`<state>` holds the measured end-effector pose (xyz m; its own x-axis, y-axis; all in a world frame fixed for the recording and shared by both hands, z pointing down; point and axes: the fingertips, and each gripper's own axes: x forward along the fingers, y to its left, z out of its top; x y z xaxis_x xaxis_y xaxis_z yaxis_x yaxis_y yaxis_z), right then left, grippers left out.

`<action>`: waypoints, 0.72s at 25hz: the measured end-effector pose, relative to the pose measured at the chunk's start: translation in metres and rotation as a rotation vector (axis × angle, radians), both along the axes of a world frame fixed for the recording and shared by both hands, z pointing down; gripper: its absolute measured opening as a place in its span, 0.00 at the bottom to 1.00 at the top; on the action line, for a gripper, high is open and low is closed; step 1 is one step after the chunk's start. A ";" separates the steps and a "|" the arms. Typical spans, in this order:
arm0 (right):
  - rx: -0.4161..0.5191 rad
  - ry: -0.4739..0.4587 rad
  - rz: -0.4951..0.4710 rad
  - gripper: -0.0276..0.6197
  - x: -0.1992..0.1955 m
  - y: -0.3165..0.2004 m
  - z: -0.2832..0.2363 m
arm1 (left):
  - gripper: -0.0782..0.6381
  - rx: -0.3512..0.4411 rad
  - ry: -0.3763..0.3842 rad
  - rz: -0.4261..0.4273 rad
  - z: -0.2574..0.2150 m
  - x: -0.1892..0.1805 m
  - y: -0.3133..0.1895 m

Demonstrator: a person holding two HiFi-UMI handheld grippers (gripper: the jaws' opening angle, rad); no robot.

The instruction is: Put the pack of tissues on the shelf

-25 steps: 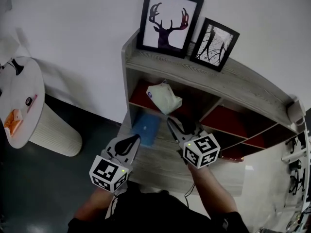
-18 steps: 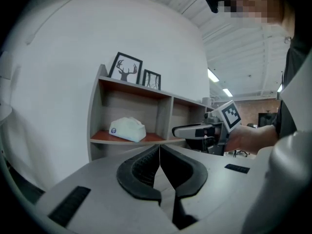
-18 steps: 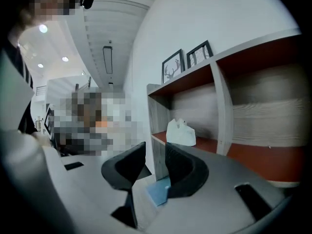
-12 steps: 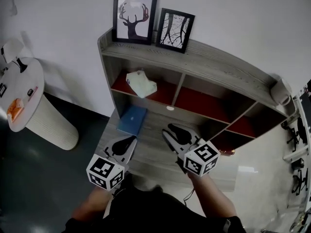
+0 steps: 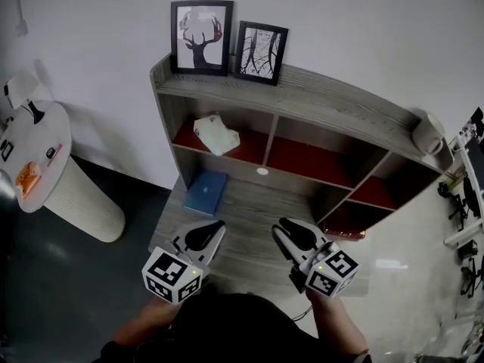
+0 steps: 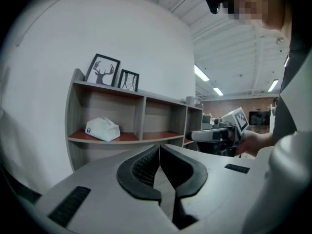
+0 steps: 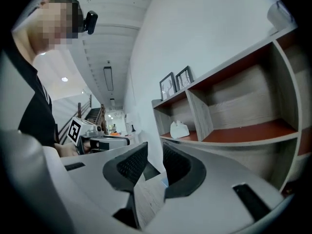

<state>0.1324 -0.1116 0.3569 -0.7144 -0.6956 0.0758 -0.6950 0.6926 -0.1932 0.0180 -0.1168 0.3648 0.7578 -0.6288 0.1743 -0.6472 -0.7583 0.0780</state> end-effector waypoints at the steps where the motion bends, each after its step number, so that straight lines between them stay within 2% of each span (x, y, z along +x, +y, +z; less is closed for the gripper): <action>1: -0.013 -0.019 0.013 0.19 0.000 0.003 0.002 | 0.13 0.000 0.000 0.009 0.000 -0.002 0.000; 6: -0.054 -0.098 0.044 0.16 -0.005 0.013 0.011 | 0.13 -0.001 0.017 0.014 -0.001 -0.016 -0.008; 18: -0.061 -0.048 0.113 0.07 -0.004 0.017 0.016 | 0.13 0.014 0.019 0.013 0.001 -0.030 -0.019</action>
<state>0.1288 -0.0946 0.3726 -0.6357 -0.7669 0.0880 -0.7566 0.5964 -0.2679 -0.0118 -0.1357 0.3654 0.7688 -0.6215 0.1508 -0.6361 -0.7675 0.0799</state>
